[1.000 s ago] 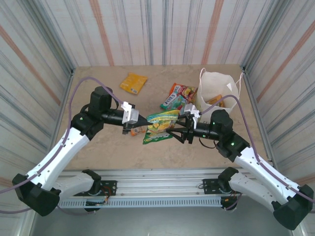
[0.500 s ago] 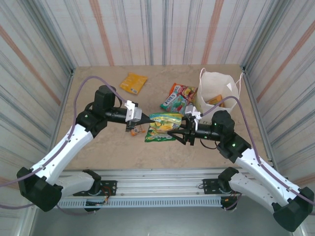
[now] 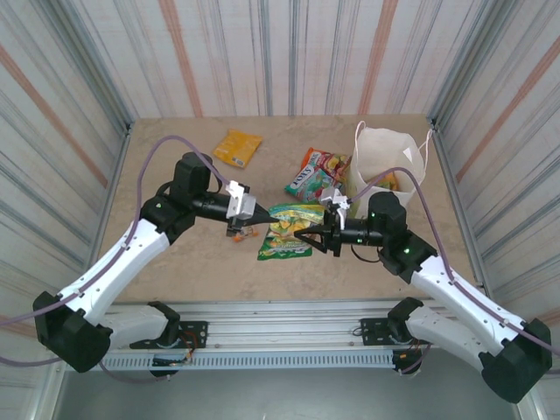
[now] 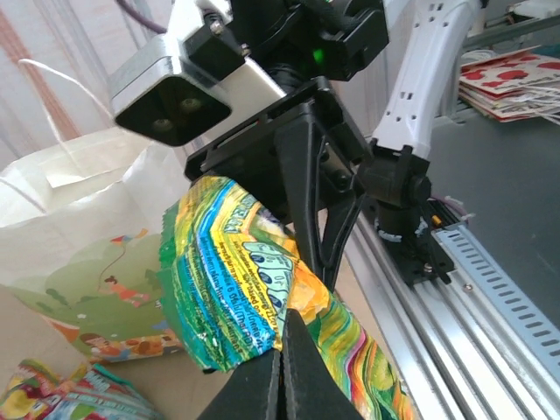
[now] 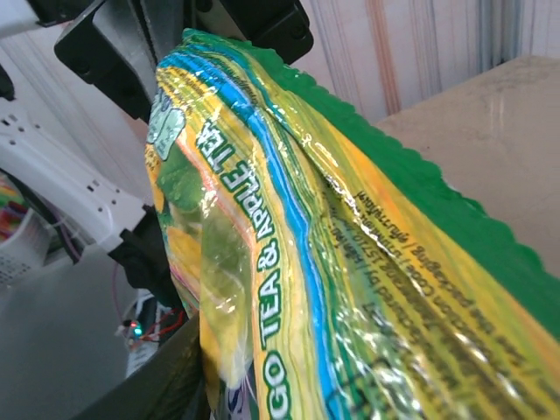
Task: Place the snacks into the paper bag
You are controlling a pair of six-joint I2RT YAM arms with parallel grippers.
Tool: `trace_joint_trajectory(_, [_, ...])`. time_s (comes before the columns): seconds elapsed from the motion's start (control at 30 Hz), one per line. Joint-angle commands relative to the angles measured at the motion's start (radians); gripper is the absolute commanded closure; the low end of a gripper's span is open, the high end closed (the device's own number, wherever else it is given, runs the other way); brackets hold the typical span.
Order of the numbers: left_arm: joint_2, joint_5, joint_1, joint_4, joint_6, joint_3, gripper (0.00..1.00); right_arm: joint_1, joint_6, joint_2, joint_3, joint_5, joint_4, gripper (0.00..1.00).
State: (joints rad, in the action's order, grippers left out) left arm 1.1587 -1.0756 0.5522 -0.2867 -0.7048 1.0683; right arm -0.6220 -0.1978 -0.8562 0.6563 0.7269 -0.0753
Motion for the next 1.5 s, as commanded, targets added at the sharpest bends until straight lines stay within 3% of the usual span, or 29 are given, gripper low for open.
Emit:
trace_joint_trajectory(0.0, [0.002, 0.078, 0.008, 0.063, 0.037, -0.001, 0.96, 0.012, 0.012, 0.052, 0.032, -0.019, -0.001, 0.67])
trace_joint_trajectory(0.1, [0.002, 0.143, 0.008, 0.089, 0.083, -0.011, 0.88, 0.018, 0.007, 0.070, 0.056, -0.078, 0.047, 0.88])
trace_joint_trajectory(0.17, [0.008, 0.184, 0.009, 0.094, 0.109, -0.010, 0.76, 0.019, 0.009, 0.068, 0.096, -0.134, 0.106, 0.97])
trace_joint_trajectory(0.27, [0.022, 0.293, 0.009, 0.110, 0.209, 0.009, 0.63, 0.022, -0.008, 0.071, 0.145, -0.215, 0.151, 0.98])
trace_joint_trajectory(0.4, [0.052, 0.402, 0.008, 0.103, 0.351, 0.056, 0.50, 0.053, -0.170, 0.073, 0.226, -0.394, 0.194, 0.97])
trace_joint_trajectory(0.67, [0.144, 0.531, 0.008, 0.116, 0.581, 0.143, 0.46, 0.109, -0.163, 0.006, 0.527, -0.574, 0.387, 0.97])
trace_joint_trajectory(0.93, [0.353, 0.621, 0.059, 0.102, 0.803, 0.364, 0.41, 0.158, -0.209, -0.007, 0.668, -0.975, 0.385, 0.99])
trace_joint_trajectory(1.07, [0.470, 0.590, 0.097, 0.122, 0.887, 0.494, 0.39, 0.196, -0.192, -0.007, 0.672, -1.108, 0.385, 0.99])
trace_joint_trajectory(1.27, [0.605, 0.521, 0.150, 0.185, 0.965, 0.646, 0.39, 0.306, -0.202, -0.036, 0.642, -1.133, 0.395, 0.98])
trace_joint_trajectory(1.47, [0.707, 0.511, 0.176, 0.226, 1.029, 0.756, 0.40, 0.429, -0.289, -0.080, 0.575, -1.005, 0.412, 0.98])
